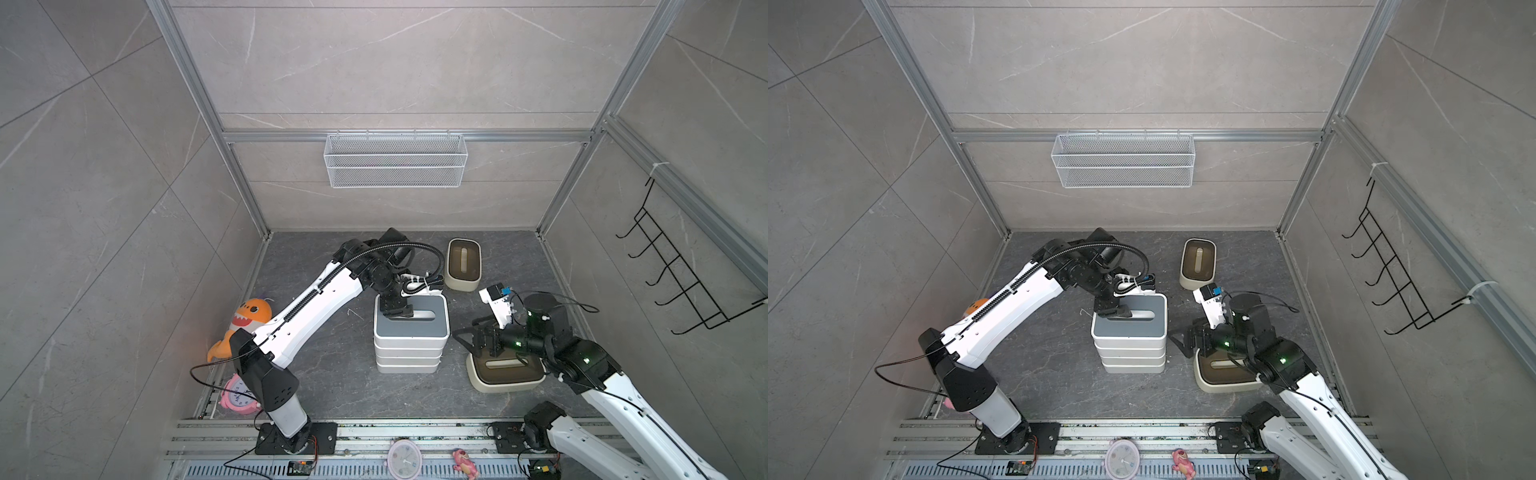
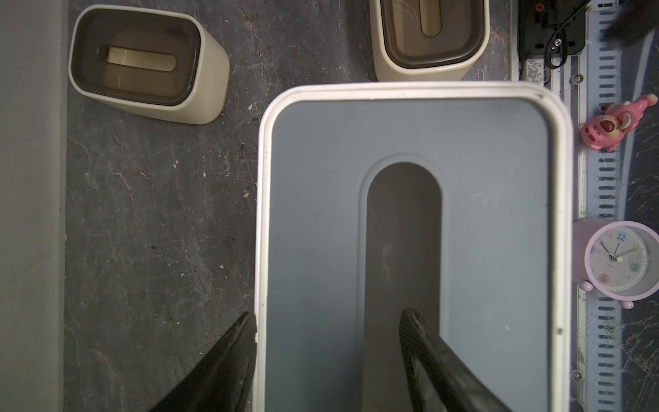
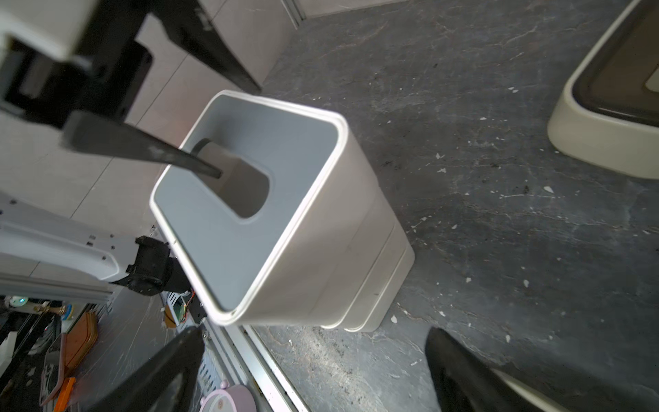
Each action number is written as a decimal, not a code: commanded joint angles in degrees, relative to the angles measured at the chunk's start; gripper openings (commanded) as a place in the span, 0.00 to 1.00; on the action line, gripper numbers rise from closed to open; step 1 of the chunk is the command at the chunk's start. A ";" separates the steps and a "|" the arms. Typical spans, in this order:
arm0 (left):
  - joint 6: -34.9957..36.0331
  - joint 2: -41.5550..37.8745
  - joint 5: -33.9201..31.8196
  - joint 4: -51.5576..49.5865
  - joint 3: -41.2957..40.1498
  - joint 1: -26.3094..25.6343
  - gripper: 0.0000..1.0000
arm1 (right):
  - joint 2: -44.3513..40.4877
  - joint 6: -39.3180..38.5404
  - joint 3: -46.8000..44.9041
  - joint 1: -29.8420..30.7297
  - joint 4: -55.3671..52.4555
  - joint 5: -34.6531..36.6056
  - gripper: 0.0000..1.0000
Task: Stack the tissue boxes
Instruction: Place the tissue box at the tissue box.
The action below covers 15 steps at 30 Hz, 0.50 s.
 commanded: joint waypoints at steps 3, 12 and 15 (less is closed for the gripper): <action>-0.27 -5.03 2.18 3.57 -1.92 -0.36 0.67 | 4.13 2.35 4.82 0.16 1.15 8.84 0.99; -3.31 -12.03 0.10 9.53 -8.80 -0.23 0.68 | 3.68 4.52 2.95 0.07 -0.93 15.03 0.99; -10.69 -19.68 -4.52 19.46 -16.59 -0.21 0.71 | 4.96 4.23 3.03 0.07 -1.09 13.16 0.99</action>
